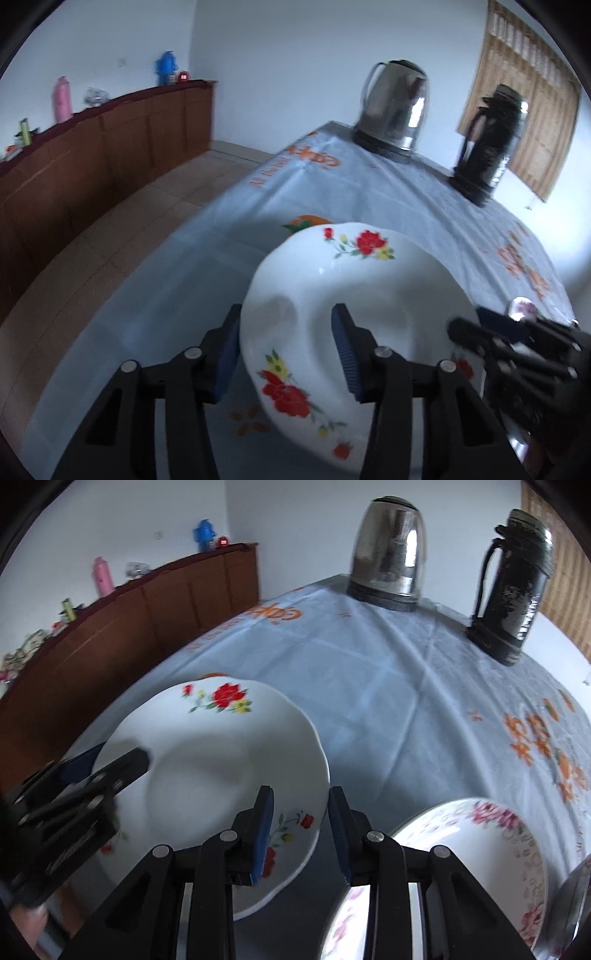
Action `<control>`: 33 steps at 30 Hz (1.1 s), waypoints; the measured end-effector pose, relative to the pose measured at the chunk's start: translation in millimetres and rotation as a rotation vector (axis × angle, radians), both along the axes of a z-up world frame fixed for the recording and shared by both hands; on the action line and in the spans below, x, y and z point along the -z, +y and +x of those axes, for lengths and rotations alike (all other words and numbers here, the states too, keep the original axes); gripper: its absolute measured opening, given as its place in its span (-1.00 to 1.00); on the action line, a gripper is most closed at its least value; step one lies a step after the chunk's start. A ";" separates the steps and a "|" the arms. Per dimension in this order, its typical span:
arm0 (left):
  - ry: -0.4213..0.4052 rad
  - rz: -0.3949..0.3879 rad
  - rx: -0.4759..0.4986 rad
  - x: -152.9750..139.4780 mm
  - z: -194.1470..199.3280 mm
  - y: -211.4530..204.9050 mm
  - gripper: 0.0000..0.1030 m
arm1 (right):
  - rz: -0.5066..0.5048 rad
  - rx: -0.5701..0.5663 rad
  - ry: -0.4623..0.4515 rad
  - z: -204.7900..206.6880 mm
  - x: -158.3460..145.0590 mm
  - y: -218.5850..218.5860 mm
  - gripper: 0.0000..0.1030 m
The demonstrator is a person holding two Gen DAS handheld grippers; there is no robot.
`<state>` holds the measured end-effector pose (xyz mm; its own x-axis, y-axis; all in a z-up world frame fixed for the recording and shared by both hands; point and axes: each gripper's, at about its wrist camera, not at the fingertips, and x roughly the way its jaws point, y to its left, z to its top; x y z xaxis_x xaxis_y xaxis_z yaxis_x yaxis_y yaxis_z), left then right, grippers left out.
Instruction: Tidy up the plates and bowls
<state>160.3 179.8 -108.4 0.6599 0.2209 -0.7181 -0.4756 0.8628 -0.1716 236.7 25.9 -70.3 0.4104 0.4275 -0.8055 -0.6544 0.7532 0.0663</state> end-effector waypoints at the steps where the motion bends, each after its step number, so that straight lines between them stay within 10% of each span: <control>1: -0.006 -0.009 -0.008 0.1 -1.6 2.6 -0.10 | 0.010 -0.011 0.004 -4.3 -0.2 -0.2 -0.35; 33: -0.070 0.033 -0.028 -9.9 -10.8 0.2 -0.34 | 0.070 0.016 -0.161 -40.9 -8.2 -11.5 -0.44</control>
<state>149.5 180.0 -98.5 0.7014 0.2625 -0.6627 -0.4872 0.8552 -0.1769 195.8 14.4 -62.1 0.5388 0.4729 -0.6972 -0.6487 0.7609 0.0148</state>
